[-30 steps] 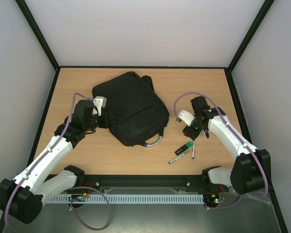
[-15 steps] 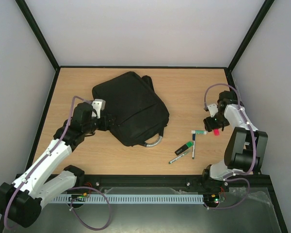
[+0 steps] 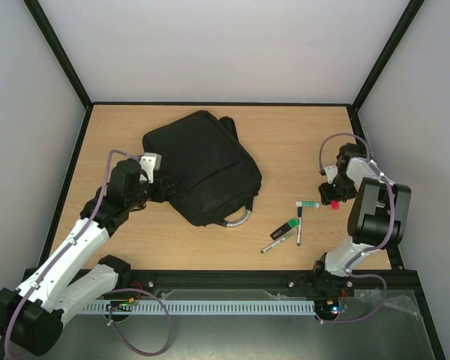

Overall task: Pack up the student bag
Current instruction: Pick up the stationery from the center of the board.

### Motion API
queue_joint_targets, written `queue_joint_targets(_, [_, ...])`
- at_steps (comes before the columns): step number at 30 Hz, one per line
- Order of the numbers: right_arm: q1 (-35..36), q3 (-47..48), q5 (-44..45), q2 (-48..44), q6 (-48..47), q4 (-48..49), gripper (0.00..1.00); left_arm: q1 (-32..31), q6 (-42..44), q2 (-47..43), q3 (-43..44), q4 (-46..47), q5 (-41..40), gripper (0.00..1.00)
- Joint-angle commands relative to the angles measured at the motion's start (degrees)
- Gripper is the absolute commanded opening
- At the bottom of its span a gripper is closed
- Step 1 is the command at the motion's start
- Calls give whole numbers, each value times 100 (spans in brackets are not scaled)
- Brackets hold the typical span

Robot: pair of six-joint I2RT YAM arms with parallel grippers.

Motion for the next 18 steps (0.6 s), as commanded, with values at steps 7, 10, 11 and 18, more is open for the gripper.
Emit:
queue_joint_targets(7, [-297,130,2,325,80,-241,55,-40,31,-119,-85,68,-79,80])
queue_joint_targets(10, [-339,139,-16,391,87,-225,52,-44,28,-143,-93,60,-90,80])
queue_joint_targets(11, [-348,140,-16,419,101,-219,49,-48,23,-136,-94,59,-92,80])
queue_joint_targets(18, [-349,102,-76,458,184,-225,40,-65,23,-128,-96,42,-145,81])
